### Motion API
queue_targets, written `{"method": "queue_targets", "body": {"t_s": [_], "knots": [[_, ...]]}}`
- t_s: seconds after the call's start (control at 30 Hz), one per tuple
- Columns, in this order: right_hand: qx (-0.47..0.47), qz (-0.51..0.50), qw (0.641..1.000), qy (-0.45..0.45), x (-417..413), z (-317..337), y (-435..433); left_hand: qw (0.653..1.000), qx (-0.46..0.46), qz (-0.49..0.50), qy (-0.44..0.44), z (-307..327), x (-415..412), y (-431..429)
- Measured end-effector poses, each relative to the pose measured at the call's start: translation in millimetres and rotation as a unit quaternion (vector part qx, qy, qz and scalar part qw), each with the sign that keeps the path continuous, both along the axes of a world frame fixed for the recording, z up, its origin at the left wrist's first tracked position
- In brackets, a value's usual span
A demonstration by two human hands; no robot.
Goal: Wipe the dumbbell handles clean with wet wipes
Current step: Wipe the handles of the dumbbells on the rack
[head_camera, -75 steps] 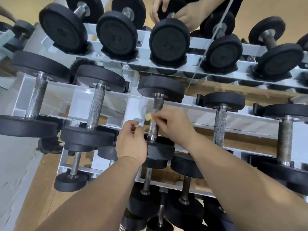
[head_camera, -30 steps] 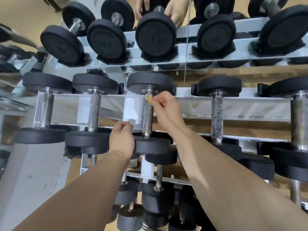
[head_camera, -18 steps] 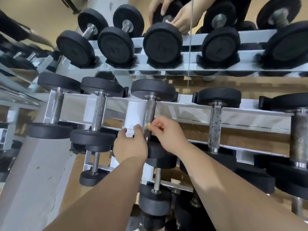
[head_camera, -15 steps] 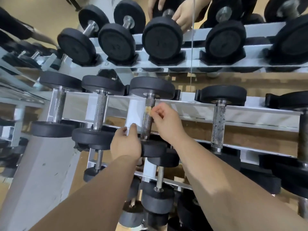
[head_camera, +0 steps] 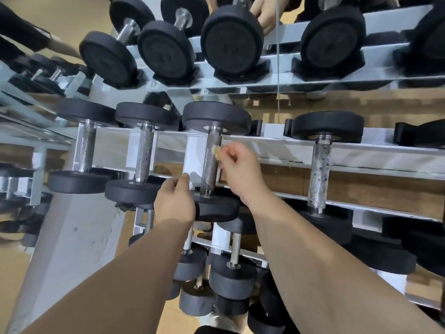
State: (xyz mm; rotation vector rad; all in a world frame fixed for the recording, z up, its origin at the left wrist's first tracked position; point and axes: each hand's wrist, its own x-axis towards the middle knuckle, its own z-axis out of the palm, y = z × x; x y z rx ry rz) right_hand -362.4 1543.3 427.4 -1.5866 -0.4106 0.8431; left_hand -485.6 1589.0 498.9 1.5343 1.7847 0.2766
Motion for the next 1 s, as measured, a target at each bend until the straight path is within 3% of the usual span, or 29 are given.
{"method": "queue_targets", "body": {"t_s": [0.07, 0.17, 0.3, 0.37, 0.53, 0.67, 0.77, 0.9, 1.0], "knots": [[0.011, -0.067, 0.997, 0.028, 12, 0, 18, 1.000, 0.000, 0.000, -0.006, 0, 0, 0], [0.007, -0.058, 0.997, 0.049, -1, -2, 9, 1.000, 0.006, -0.003, -0.007, -1, -1, -1], [-0.038, 0.082, 0.996, -0.010, -21, -7, -28, 1.000, 0.013, 0.001, -0.001, -2, -1, -4], [-0.040, 0.074, 0.995, -0.048, -15, -3, -22, 1.000, 0.018, 0.004, -0.003, -3, 0, -4], [-0.038, -0.051, 0.986, -0.152, 10, 18, 23, 0.999, 0.030, 0.008, -0.007, -9, 2, -6], [-0.069, 0.029, 0.976, -0.206, -2, 20, 9, 0.999, 0.034, -0.009, -0.003, -12, 0, -6], [-0.085, 0.127, 0.952, -0.265, -13, 26, -10, 0.998, 0.052, -0.041, 0.013, -16, -2, -7], [-0.142, 0.110, 0.909, -0.377, -4, 35, 3, 0.995, 0.043, -0.092, -0.025, -14, -11, -9], [-0.185, 0.104, 0.872, -0.442, -2, 40, 14, 0.987, -0.016, -0.118, -0.106, -14, -27, -9]]}}
